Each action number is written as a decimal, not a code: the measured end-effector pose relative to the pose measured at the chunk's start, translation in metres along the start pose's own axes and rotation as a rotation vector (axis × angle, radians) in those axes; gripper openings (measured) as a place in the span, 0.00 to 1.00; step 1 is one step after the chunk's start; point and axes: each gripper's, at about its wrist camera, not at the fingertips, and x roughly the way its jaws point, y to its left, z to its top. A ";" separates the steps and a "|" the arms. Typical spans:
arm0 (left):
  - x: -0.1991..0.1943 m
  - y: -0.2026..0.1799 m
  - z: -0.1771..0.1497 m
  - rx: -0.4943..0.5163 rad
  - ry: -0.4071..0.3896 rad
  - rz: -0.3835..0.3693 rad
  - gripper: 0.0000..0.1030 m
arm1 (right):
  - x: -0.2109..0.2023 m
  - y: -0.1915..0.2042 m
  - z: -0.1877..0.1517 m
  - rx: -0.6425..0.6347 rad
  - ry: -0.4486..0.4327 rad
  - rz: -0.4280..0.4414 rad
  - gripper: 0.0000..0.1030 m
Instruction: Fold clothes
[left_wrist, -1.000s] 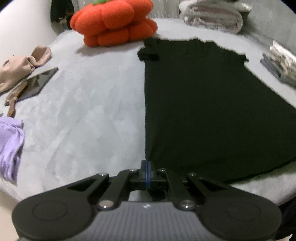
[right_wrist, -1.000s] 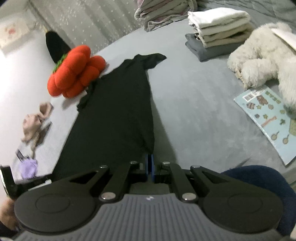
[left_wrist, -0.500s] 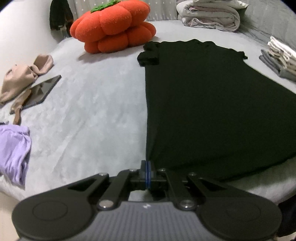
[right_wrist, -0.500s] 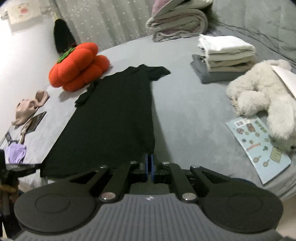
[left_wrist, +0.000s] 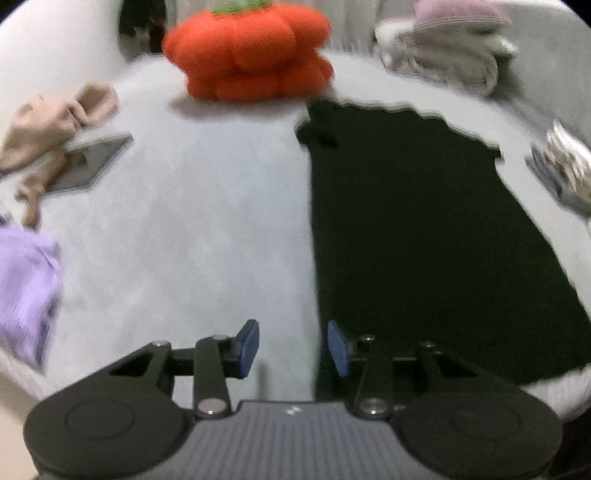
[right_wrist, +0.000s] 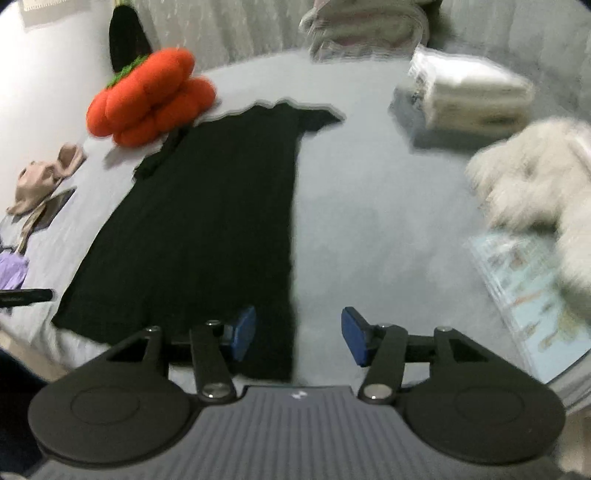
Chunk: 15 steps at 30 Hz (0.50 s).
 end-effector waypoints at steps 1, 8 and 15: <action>0.003 0.000 0.011 0.012 -0.015 -0.010 0.41 | -0.003 -0.004 0.006 -0.002 -0.026 -0.008 0.54; 0.078 -0.023 0.107 0.017 -0.096 -0.060 0.41 | 0.053 0.001 0.077 -0.063 -0.119 0.014 0.54; 0.180 -0.034 0.184 -0.014 -0.161 -0.027 0.44 | 0.157 0.032 0.156 -0.175 -0.082 0.149 0.54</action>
